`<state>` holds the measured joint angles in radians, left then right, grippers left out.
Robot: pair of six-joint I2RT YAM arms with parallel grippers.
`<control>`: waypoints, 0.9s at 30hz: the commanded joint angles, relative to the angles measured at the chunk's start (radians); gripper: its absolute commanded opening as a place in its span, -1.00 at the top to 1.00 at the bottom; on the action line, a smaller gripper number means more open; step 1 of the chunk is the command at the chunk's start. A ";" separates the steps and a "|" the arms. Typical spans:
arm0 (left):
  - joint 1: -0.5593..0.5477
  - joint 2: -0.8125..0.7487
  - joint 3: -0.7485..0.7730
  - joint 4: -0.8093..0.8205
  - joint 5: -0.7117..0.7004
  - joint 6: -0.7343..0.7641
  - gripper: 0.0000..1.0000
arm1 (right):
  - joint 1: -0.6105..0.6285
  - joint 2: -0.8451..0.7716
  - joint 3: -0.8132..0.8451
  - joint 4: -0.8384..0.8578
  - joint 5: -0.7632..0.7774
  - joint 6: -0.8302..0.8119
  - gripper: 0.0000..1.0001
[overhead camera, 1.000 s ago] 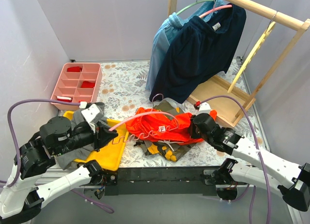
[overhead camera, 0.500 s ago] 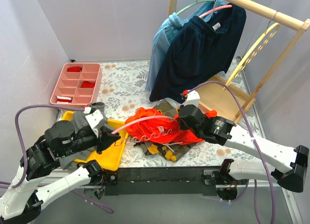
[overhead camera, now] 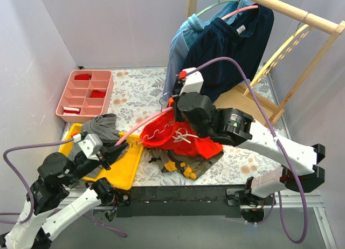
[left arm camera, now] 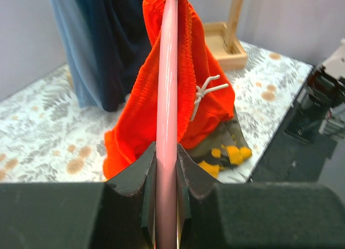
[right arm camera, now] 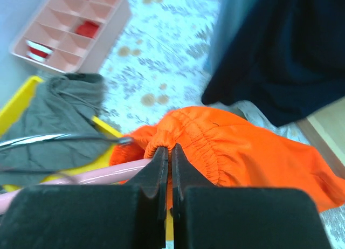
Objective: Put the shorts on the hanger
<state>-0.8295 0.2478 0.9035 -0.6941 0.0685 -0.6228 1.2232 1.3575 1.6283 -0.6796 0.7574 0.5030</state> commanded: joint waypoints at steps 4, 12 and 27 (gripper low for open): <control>0.046 -0.022 0.101 0.211 0.011 0.087 1.00 | 0.220 0.163 0.407 -0.012 0.143 -0.147 0.97; 0.081 0.002 0.373 0.046 0.048 0.118 1.00 | 0.378 0.229 0.610 0.051 0.237 -0.281 0.97; 0.101 -0.012 0.082 0.183 0.096 -0.052 1.00 | -0.013 -0.149 -0.246 0.196 -0.151 0.015 0.97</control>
<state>-0.7399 0.2466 1.0557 -0.8001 0.1333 -0.5728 1.2949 1.2659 1.5425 -0.5468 0.7750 0.4408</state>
